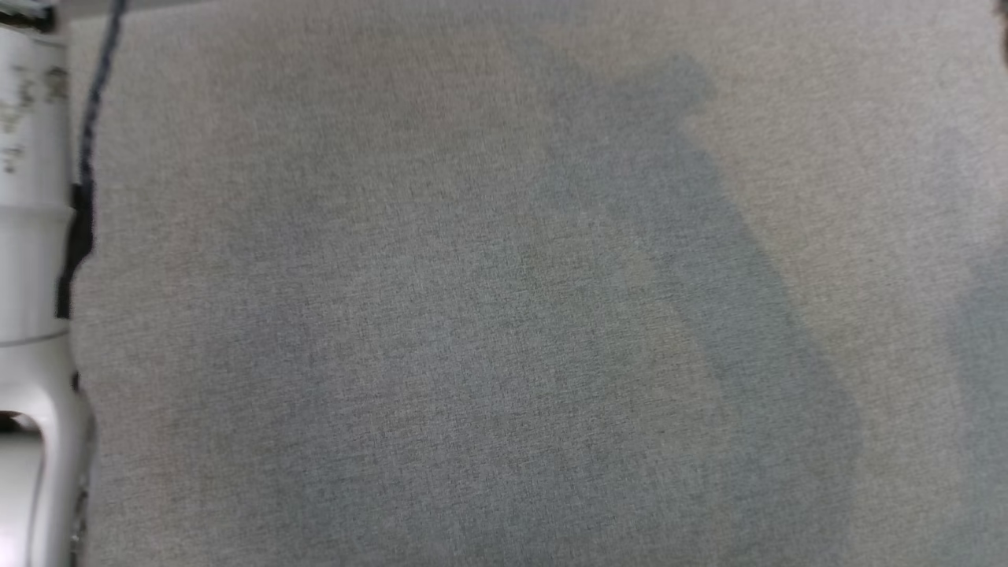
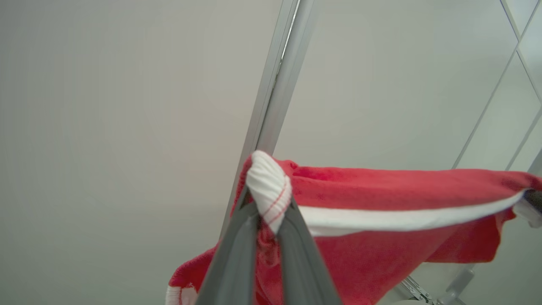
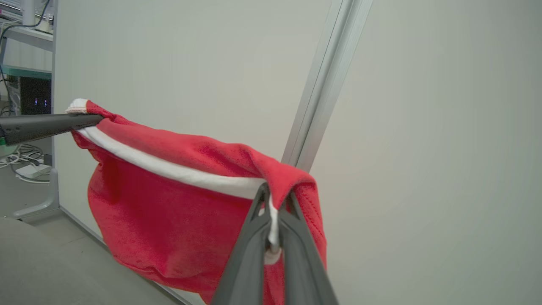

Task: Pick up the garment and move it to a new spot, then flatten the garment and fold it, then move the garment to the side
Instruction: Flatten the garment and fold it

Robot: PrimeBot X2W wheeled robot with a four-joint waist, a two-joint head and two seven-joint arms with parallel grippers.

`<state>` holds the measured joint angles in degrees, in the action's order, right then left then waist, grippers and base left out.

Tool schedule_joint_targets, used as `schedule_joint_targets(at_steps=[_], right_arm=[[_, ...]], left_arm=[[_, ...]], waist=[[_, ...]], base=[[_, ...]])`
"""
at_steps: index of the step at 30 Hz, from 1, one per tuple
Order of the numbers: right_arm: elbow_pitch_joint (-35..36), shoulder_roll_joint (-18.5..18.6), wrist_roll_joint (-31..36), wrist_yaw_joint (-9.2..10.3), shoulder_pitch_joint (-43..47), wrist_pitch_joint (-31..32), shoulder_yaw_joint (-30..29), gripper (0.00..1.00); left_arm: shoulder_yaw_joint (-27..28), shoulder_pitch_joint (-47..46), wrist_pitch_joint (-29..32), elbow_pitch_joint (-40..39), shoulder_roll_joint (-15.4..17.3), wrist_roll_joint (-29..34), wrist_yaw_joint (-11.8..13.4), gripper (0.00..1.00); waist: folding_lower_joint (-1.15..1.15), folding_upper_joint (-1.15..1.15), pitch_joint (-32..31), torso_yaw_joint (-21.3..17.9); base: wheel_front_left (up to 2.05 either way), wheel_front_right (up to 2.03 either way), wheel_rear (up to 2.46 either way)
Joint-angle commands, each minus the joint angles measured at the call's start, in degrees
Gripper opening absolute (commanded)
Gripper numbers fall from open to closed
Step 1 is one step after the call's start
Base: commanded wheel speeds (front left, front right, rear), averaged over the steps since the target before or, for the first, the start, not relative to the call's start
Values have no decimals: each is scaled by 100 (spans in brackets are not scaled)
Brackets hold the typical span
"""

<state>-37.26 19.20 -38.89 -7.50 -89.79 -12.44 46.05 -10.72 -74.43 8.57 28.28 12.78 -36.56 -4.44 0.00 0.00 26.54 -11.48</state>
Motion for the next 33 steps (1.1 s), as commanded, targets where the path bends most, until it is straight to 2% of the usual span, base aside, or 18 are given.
schedule_joint_targets(at_steps=[1, 6, 10, 13, 16, 17, 19, 23, 27, 33], right_arm=[[-112, -72, -87, 1, 153, -71, 143, 0], [-95, 117, -150, 1, 787, -235, 1065, 0], [272, 459, -138, 1, 1296, -287, 1518, 0], [949, 893, -64, 1, 2087, -282, 1617, 0], [1647, 1334, -128, 1, 2935, -282, 1459, 0], [2000, 1626, -99, 1, 3511, -283, 1318, 0], [2262, 1897, -48, 1, 4161, -283, 1180, 0], [2654, 2268, 81, 1, 5399, -283, 850, 0], [3000, 2528, 215, 3, 6688, -284, 471, 0], [3804, 2825, 272, 9, 8421, -72, -235, 0]], left_arm=[[-84, 88, -168, 183, -74, 0, -102, 0], [-395, 736, -768, 733, -281, -261, -287, 0], [-871, 1393, -1125, 515, -324, -597, -322, 0], [-1401, 2359, -1388, -25, -75, -1073, -304, 0], [-1768, 3270, -1626, -687, 209, -1469, -306, 0], [-1922, 3868, -1743, -1050, 395, -1627, -303, 0], [-2041, 4471, -1808, -1356, 608, -1657, -301, 0], [-2132, 5783, -1855, -1879, 776, -1908, -78, 0], [-2059, 7039, -1960, -2505, 913, -2246, 303, 0], [-1861, 8411, -2118, -3576, 1021, -2635, 839, 0]], waist=[[0, 0, 208, -31], [0, 0, 614, 43], [0, 0, 575, 96], [0, 0, 409, 152], [0, 0, 104, 244], [0, 0, -170, 310], [0, 0, -457, 369], [0, 0, -1096, 429], [0, 0, -1592, 497], [0, 0, -1852, 640]], base=[[0, 0, 0], [0, 0, 0], [0, 0, 0], [0, 0, 0], [0, 0, 0], [0, 0, 0], [0, 0, 0], [0, 0, 0], [0, 0, 0], [0, 0, 0]])
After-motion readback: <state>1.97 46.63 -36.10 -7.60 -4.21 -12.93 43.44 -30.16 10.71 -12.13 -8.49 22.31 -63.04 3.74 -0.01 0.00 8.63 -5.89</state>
